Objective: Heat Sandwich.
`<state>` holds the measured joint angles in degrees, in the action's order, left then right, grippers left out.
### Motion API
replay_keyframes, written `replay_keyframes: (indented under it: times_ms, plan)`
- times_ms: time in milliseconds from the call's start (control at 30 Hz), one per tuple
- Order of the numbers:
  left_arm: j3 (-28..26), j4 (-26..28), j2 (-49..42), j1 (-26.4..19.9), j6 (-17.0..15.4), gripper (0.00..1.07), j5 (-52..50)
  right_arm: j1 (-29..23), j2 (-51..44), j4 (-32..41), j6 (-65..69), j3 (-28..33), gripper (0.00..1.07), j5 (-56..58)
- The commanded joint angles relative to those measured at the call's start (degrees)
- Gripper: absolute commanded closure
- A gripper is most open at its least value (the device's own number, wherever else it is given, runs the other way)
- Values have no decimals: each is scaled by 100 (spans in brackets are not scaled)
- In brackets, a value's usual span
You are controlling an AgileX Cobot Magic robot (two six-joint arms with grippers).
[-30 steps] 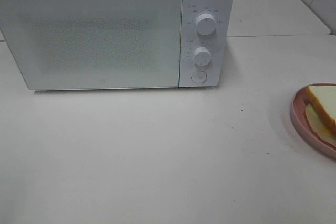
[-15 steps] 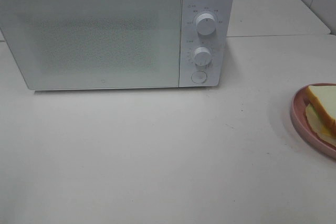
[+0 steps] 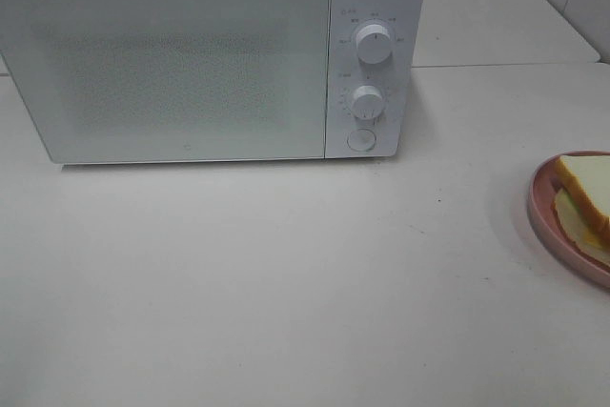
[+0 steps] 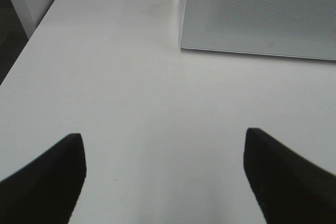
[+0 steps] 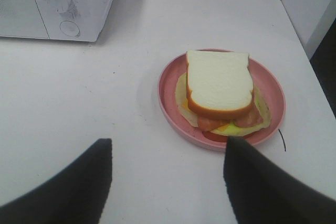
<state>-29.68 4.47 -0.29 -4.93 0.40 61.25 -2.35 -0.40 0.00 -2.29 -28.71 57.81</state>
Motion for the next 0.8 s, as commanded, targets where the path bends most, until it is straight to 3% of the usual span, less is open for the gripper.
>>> replay_keyframes:
  times_ms: [33,800]
  plan:
    - [11,-29,-132,0,-40,29,-6,17,-143,0,17,6,46,-69]
    - [11,-29,-132,0,-40,29,-6,17,-143,0,17,6,46,-69]
